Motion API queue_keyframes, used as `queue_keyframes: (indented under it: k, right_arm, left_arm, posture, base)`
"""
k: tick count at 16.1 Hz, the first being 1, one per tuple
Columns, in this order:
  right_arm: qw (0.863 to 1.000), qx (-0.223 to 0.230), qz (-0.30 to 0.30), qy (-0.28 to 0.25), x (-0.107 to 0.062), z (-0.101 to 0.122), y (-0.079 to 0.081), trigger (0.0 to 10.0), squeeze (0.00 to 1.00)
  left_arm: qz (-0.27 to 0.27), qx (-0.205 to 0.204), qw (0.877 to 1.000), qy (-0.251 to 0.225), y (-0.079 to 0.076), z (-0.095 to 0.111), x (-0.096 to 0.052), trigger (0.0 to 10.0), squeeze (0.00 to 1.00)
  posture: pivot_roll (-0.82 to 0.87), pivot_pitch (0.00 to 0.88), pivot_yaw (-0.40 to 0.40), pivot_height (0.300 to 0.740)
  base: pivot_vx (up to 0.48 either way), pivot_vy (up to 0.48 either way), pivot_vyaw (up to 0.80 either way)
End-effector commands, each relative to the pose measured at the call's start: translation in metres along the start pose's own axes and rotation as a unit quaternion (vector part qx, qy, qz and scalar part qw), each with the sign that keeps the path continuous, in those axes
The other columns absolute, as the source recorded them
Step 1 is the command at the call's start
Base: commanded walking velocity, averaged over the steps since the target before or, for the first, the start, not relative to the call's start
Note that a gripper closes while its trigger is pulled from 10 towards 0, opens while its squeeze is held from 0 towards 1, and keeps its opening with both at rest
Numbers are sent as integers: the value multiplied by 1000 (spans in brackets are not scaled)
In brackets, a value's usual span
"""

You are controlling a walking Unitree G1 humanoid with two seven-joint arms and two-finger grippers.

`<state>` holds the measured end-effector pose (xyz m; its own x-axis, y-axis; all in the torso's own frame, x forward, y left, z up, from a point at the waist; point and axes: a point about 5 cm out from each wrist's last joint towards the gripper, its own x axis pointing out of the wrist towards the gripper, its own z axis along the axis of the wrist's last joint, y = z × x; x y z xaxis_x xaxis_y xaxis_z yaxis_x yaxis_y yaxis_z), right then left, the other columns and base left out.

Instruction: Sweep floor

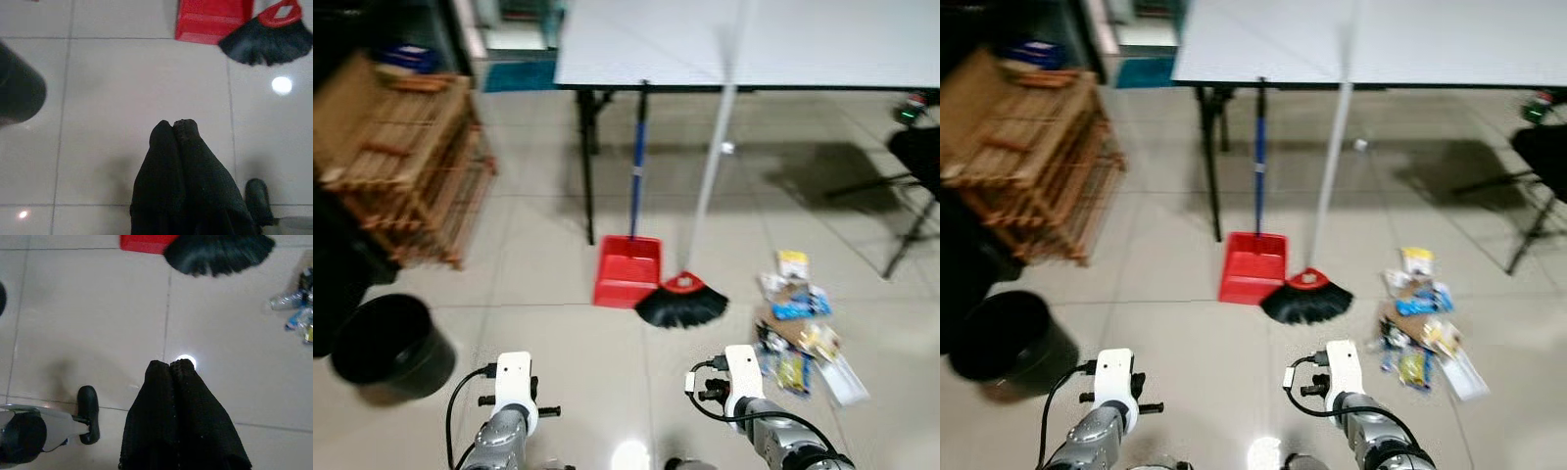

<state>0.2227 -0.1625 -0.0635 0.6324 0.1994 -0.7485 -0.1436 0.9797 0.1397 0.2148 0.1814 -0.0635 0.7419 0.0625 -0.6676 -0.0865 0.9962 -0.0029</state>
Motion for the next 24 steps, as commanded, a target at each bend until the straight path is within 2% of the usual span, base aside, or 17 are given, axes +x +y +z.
queue_keyframes:
  k: [1, 8, 15, 18, 24]
  right_arm:
    - [1000, 3, 0, -1, 0, 0, 1, 10000, 0]
    - [1000, 1, -2, 0, 0, -1, 1, 10000, 0]
    - [1000, 6, -2, 1, 0, -1, 0, 10000, 0]
    - [1000, 4, -1, -4, 0, 0, 1, 10000, 0]
    - [1000, 3, -3, -4, 1, 0, 2, 10000, 0]
  left_arm:
    - [4, 3, 1000, 10, 2, -6, -2, 10000, 0]
    - [-4, 13, 1000, 8, -1, -4, -1, 10000, 0]
    - [-4, 17, 1000, 14, -1, -6, -1, 10000, 0]
    - [-4, 17, 1000, 15, 0, -6, -1, 10000, 0]
    - [-5, 20, 1000, 15, -1, -5, -1, 10000, 0]
  posture:
    - [18, 73, 3, 740]
    - [17, 76, 2, 740]
    - [18, 74, 3, 740]
    - [18, 75, 3, 740]
    - [18, 75, 4, 740]
  base:
    - [0, 0, 0]
    - [0, 0, 0]
    - [471, 0, 0]
    - [463, 0, -427]
    - [309, 0, 0]
